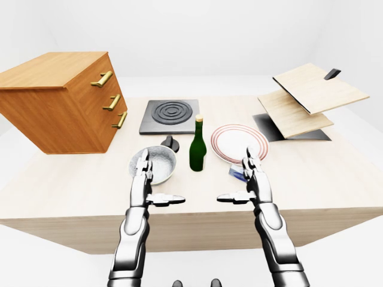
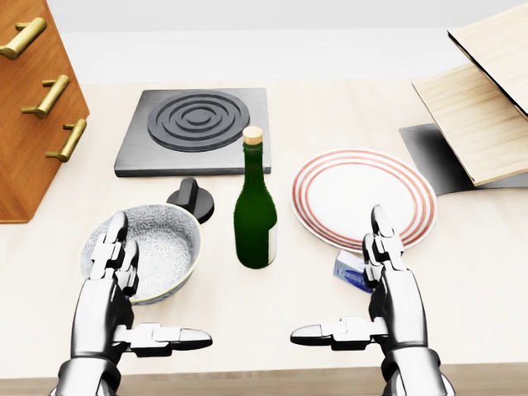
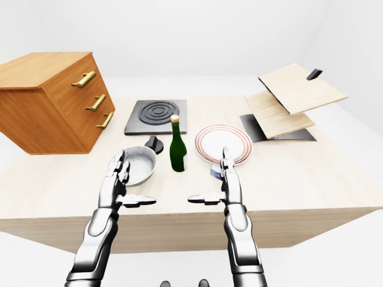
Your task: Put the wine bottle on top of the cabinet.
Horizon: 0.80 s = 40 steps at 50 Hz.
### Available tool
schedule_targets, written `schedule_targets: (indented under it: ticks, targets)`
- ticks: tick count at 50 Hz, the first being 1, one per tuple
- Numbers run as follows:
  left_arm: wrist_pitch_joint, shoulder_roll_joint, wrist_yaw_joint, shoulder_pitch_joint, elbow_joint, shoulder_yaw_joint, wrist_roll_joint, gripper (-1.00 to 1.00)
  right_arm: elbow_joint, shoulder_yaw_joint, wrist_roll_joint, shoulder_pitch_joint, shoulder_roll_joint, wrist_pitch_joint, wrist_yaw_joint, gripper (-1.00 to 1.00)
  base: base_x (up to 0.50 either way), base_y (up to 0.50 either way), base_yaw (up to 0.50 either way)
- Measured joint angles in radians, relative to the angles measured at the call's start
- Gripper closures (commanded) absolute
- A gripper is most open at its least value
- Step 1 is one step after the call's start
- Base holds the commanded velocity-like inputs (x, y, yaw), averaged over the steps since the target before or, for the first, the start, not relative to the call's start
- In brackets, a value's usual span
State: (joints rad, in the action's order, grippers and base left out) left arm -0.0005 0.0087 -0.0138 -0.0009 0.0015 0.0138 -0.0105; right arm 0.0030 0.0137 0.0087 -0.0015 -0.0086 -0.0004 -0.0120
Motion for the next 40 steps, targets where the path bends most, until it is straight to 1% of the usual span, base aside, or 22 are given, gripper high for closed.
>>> schedule_targets:
  ticks: [12,15,32,40]
  targets:
    - [-0.001,0.007,-0.018,0.001,-0.001,0.018,-0.01,-1.0,0.006,0.018,0.011,-0.002,-0.007,0.002,-0.015,-1.0,0.0,0.0,0.0]
    - [-0.002,0.007,-0.021,-0.002,0.0,0.018,-0.011,-1.0,0.008,0.022,0.012,-0.006,-0.01,0.003,-0.015,-1.0,-0.32,0.22,0.0]
    - [-0.003,0.01,-0.026,0.002,0.001,0.024,-0.011,-1.0,0.014,0.027,0.014,-0.006,-0.011,0.002,-0.019,-1.0,-0.48,0.23,0.0]
    - [-0.004,0.011,-0.026,0.003,0.002,0.026,-0.012,-1.0,0.017,0.027,0.014,-0.006,-0.01,-0.001,-0.019,-1.0,-0.02,0.01,0.0]
